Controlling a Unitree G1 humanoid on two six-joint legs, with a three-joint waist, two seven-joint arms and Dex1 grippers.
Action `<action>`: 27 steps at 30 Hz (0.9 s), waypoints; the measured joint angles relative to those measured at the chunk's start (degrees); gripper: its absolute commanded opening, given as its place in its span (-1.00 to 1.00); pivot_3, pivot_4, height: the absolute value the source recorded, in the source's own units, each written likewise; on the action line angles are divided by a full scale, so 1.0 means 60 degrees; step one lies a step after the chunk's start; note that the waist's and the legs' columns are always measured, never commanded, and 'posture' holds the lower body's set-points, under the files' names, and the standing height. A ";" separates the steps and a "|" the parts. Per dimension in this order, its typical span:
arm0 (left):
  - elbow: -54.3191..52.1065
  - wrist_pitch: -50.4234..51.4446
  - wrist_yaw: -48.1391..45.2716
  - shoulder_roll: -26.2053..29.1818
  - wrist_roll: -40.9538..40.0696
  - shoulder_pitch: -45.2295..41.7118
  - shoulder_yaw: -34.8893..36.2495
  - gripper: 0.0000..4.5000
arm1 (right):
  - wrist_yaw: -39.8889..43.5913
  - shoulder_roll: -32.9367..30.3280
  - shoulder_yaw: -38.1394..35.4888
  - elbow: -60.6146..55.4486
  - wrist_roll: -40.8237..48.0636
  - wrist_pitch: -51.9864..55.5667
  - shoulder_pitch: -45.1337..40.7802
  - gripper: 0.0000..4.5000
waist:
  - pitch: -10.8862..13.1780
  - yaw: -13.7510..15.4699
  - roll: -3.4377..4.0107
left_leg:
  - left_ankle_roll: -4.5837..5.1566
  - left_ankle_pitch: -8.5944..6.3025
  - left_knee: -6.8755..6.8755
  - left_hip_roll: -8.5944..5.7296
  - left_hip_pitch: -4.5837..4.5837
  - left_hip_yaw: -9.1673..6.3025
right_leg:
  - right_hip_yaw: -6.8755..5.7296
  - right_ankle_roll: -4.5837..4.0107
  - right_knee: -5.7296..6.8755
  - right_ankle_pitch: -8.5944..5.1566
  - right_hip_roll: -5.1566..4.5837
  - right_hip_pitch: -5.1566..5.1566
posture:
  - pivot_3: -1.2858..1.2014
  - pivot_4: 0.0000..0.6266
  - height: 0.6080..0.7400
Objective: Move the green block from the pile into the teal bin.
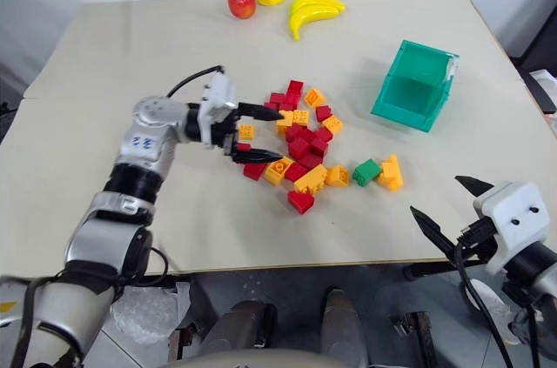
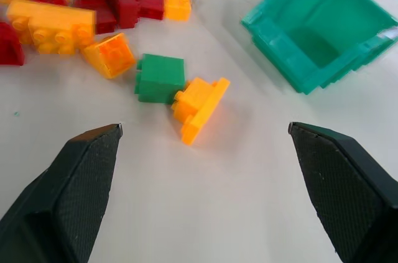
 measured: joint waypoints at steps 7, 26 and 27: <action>-0.1313 0.0096 -0.0033 0.1182 -0.0575 0.1444 0.0847 0.99 | 0.0349 -0.1745 0.0584 0.0142 0.0787 0.1483 -0.1622 1.00 | 0.0001 -0.0054 -0.0002 | -0.0003 0.0002 0.0005 0.0007 0.0008 -0.0001 | -0.0003 -0.0008 -0.0010 0.0004 -0.0006 0.0006 | 0.03 -0.52 1.00; -0.4187 0.0725 0.0484 0.1081 -0.2192 0.3934 0.1436 0.99 | 0.3406 -0.2147 1.0942 0.7583 -0.3345 0.1829 -1.1243 1.00 | 0.0007 -0.0075 0.0002 | -0.0006 -0.0009 -0.0005 0.0017 -0.0028 -0.0008 | -0.0040 -0.0022 -0.0040 0.0010 -0.0003 -0.0024 | 0.03 -0.52 1.00; -0.4270 0.0731 0.0545 0.1089 -0.2238 0.4005 0.1454 1.00 | 0.3651 -0.2050 1.1107 0.7817 -0.3520 0.1732 -1.1378 0.92 | 0.0007 -0.0076 0.0002 | -0.0007 -0.0009 -0.0005 0.0016 -0.0028 -0.0007 | -0.0040 -0.0022 -0.0041 0.0009 -0.0004 -0.0024 | 0.03 -0.52 1.00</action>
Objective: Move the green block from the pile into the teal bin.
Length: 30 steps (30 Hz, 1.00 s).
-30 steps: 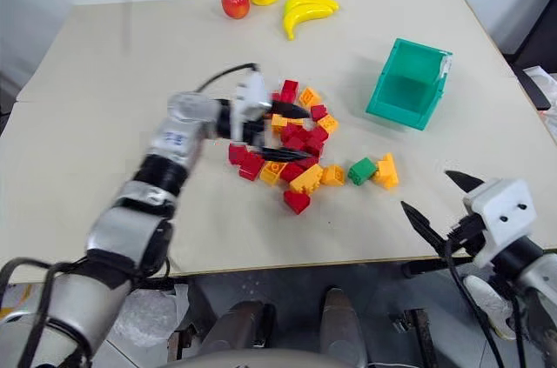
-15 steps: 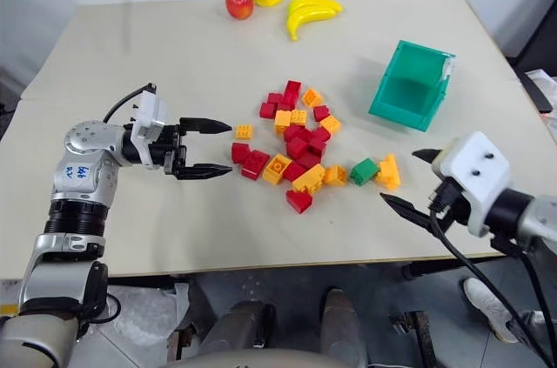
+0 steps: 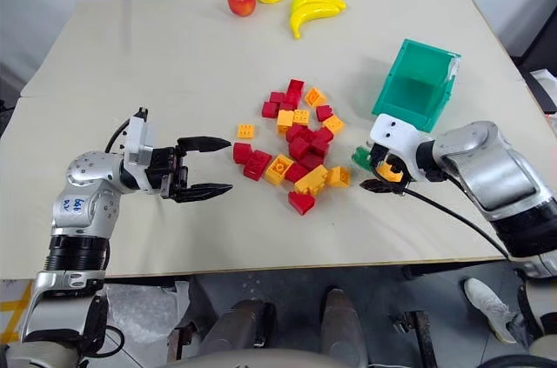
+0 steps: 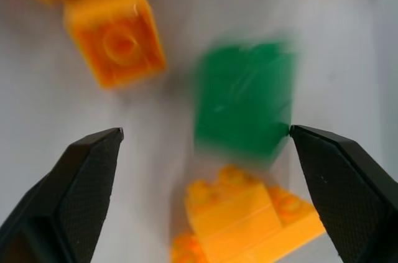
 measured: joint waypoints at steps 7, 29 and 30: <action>-0.0374 0.0112 0.0374 -0.0010 -0.0072 0.0270 -0.0009 1.00 | 0.0453 0.0721 -0.0114 0.0583 -0.0437 -0.0695 -0.0160 -0.05 | -0.0003 -0.0111 -0.0003 | -0.0013 0.0005 0.0005 0.0002 0.0016 0.0005 | 0.0006 -0.0001 0.0005 0.0001 0.0003 0.0007 | 0.03 -0.52 1.00; -0.0294 0.0044 0.0724 -0.0133 -0.0101 0.0113 -0.0105 1.00 | 0.0314 0.0893 -0.0699 0.0863 -0.1979 -0.1377 -0.0113 0.70 | 0.0000 -0.0192 0.0002 | -0.0017 0.0007 0.0000 0.0000 0.0012 0.0002 | 0.0005 -0.0004 0.0018 0.0000 0.0001 0.0000 | 0.03 -0.52 1.00; -0.0294 0.0045 0.0735 -0.0133 -0.0102 0.0113 -0.0105 1.00 | 0.0356 0.0893 -0.0681 0.0875 -0.2045 -0.1247 -0.0166 0.70 | 0.0000 -0.0195 0.0003 | -0.0017 0.0007 0.0000 0.0000 0.0012 0.0002 | 0.0006 -0.0004 0.0018 0.0000 0.0001 0.0000 | 0.03 -0.52 1.00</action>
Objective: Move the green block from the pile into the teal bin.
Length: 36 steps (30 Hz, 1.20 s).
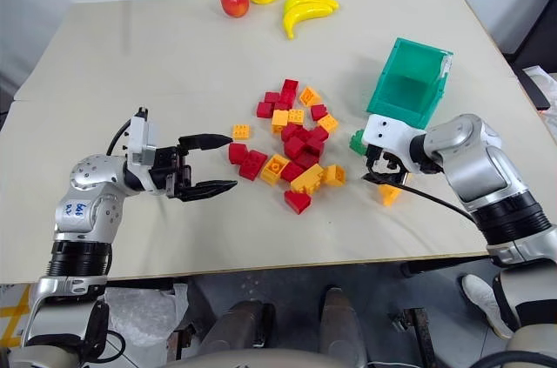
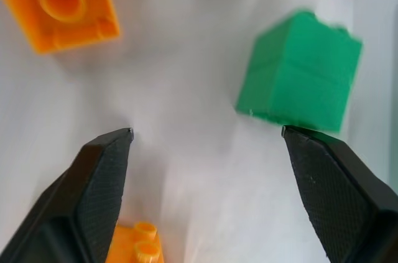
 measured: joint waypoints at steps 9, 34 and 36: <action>0.0014 0.0000 0.0046 0.0007 0.0000 -0.0010 0.0005 1.00 | -0.0043 0.0288 0.0028 0.1105 -0.0491 0.0171 -0.0913 0.70 | 0.0001 -0.0039 0.0002 | -0.0001 0.0000 -0.0004 0.0003 0.0000 0.0000 | 0.0000 0.0000 -0.0002 0.0000 0.0003 -0.0002 | 0.03 -0.52 1.00; 0.0028 0.0025 0.0411 -0.0331 0.0062 -0.0469 -0.0315 1.00 | -0.0462 0.1788 -0.0604 0.1210 -0.0241 0.0914 -0.1317 -0.32 | 0.0005 -0.0022 0.0008 | -0.0003 0.0000 -0.0008 -0.0002 -0.0011 -0.0009 | -0.0010 -0.0002 -0.0003 -0.0001 0.0001 -0.0011 | 0.03 -0.52 1.00; 0.0029 0.0027 0.0440 -0.0425 0.0105 -0.0649 -0.0485 1.00 | -0.0550 0.1738 -0.0686 0.0836 -0.0215 0.0909 -0.1220 -0.32 | 0.0005 -0.0027 0.0009 | -0.0003 0.0000 -0.0008 -0.0001 -0.0011 -0.0009 | -0.0009 -0.0002 0.0000 -0.0001 0.0003 -0.0012 | 0.03 -0.52 1.00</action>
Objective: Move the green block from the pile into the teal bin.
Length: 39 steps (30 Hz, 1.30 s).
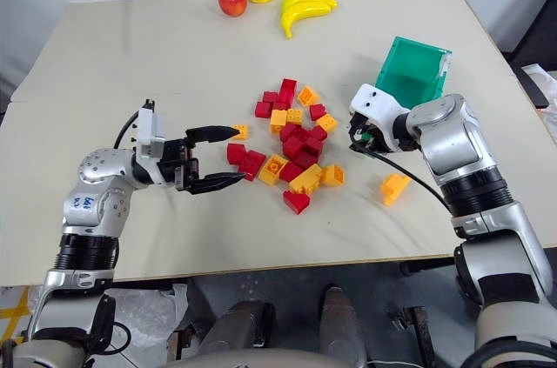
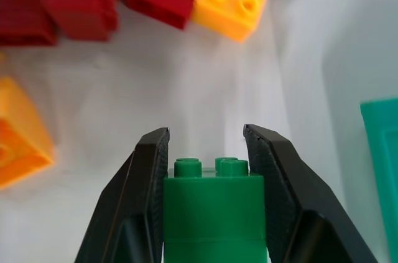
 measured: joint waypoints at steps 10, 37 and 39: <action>0.0406 0.0069 0.1658 -0.0936 0.1175 -0.0942 -0.0871 1.00 | -0.0673 -0.1058 -0.0639 0.0300 -0.0284 -0.0782 -0.0934 -0.32 | 0.0001 0.0021 0.0002 | 0.0001 0.0000 0.0000 -0.0007 0.0001 0.0012 | 0.0006 0.0003 -0.0005 0.0002 -0.0002 0.0001 | 0.03 -0.52 1.00; 0.2150 0.0207 0.2710 -0.1141 0.1420 -0.2182 -0.0290 1.00 | 0.0000 -0.0906 -0.2418 0.1946 0.1284 -0.4564 0.0654 0.98 | 0.0006 -0.0111 0.0012 | -0.0004 -0.0007 -0.0021 0.0012 -0.0013 -0.0018 | -0.0023 -0.0001 -0.0023 -0.0001 0.0011 -0.0009 | 0.03 -0.52 1.00; 0.2181 0.0276 0.2484 -0.0425 0.1348 -0.1810 0.0120 1.00 | 0.0786 -0.1172 -0.2637 0.0402 0.2084 -0.3994 0.2327 0.98 | 0.0009 -0.0074 0.0017 | 0.0002 -0.0012 -0.0015 0.0002 -0.0014 -0.0012 | -0.0019 0.0000 -0.0019 -0.0001 0.0003 -0.0013 | 0.03 -0.52 1.00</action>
